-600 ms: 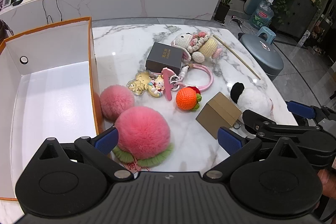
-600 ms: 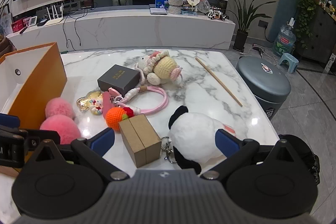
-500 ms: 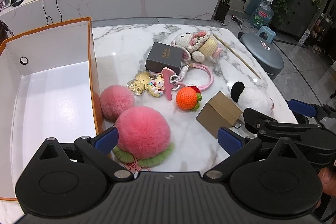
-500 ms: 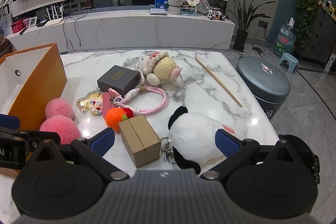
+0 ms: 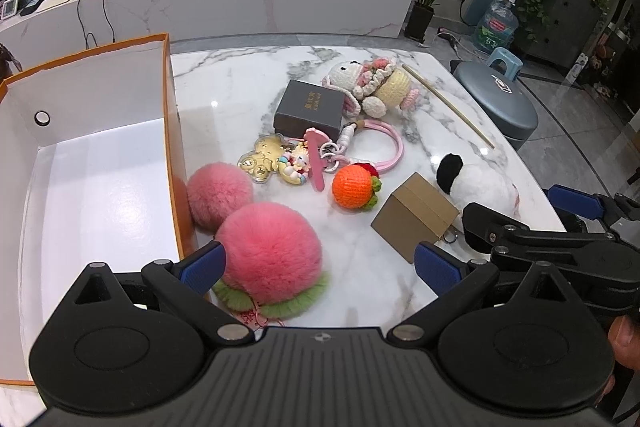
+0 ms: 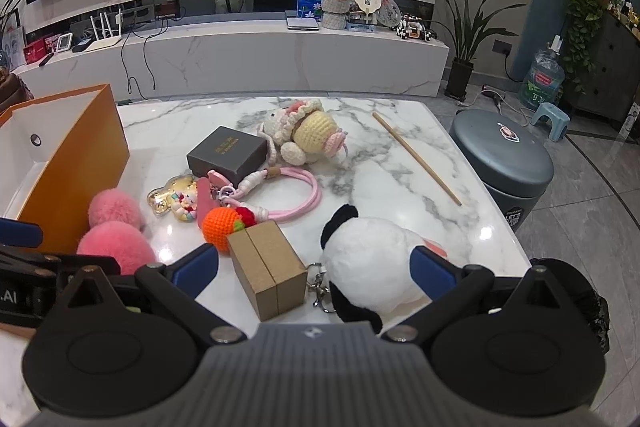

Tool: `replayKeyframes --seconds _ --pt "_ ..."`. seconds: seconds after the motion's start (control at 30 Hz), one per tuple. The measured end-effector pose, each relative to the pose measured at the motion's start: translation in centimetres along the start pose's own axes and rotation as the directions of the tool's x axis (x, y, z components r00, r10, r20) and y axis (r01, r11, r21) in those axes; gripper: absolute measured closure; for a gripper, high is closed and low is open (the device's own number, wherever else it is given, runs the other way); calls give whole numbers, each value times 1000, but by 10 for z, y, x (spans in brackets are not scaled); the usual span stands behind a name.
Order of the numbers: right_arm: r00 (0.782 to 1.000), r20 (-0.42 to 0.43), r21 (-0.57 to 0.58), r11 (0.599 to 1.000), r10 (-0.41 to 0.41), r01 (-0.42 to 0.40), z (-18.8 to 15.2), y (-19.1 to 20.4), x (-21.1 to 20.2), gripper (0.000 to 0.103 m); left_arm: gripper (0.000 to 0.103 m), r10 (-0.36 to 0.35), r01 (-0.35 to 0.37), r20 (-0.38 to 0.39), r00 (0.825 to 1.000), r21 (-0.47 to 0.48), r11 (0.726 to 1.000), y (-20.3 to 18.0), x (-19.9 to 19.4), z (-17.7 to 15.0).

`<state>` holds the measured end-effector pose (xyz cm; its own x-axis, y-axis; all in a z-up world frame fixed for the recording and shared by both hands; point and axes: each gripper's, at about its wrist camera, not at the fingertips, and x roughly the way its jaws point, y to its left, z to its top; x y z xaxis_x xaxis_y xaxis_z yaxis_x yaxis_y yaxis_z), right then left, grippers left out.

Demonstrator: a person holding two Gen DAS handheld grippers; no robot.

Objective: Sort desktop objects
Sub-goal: 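Move the left tool toward the small cardboard box on the table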

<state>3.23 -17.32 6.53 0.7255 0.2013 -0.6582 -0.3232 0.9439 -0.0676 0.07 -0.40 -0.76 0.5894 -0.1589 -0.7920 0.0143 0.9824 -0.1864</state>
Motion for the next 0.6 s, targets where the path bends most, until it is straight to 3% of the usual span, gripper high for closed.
replayKeyframes --seconds 0.6 --pt "1000 19 12 1000 -21 21 2 -27 -4 1 0 12 -12 -6 1000 32 999 0 8 8"
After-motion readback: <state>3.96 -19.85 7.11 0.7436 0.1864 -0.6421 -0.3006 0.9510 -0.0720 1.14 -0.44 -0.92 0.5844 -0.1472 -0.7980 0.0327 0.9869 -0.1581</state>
